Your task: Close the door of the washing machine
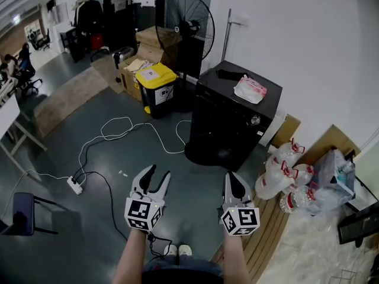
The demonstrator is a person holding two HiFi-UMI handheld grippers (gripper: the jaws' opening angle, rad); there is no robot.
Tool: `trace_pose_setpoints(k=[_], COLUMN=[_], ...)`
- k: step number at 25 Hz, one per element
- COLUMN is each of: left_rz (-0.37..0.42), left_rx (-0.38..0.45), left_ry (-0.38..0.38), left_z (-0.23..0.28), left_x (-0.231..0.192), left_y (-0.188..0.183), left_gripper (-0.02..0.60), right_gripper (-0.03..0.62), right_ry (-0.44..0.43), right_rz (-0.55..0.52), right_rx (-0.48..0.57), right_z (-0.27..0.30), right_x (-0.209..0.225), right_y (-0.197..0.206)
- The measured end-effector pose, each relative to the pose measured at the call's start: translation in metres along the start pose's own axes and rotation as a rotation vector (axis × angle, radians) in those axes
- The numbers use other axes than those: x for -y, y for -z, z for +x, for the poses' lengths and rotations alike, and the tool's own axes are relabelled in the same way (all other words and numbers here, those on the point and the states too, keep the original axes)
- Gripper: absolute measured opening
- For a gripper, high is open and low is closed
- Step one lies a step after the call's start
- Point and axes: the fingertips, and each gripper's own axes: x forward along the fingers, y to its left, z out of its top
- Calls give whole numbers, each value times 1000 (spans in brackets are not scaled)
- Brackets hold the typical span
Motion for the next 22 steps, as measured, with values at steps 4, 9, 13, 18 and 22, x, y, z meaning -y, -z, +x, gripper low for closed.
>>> trace_pose_setpoints(k=[4, 9, 13, 18, 22], left_rz=[-8, -11, -10, -18, -23], left_rx=[-5, -4, -10, -13, -25], left_ry=[9, 39, 55, 61, 57], left_z=[3, 13, 22, 41, 73], left_x=[-10, -19, -26, -35, -45], left_y=[3, 10, 14, 16, 21], left_gripper=[186, 186, 186, 186, 186], right_gripper=[8, 8, 8, 8, 8], right_ry=[7, 27, 43, 53, 52], right_rz=[-5, -15, -10, -12, -9], right_rx=[-8, -2, -6, -10, -11], right_z=[6, 12, 18, 35, 67], right_x=[-5, -8, -7, 3, 23], right_y=[2, 6, 13, 16, 21])
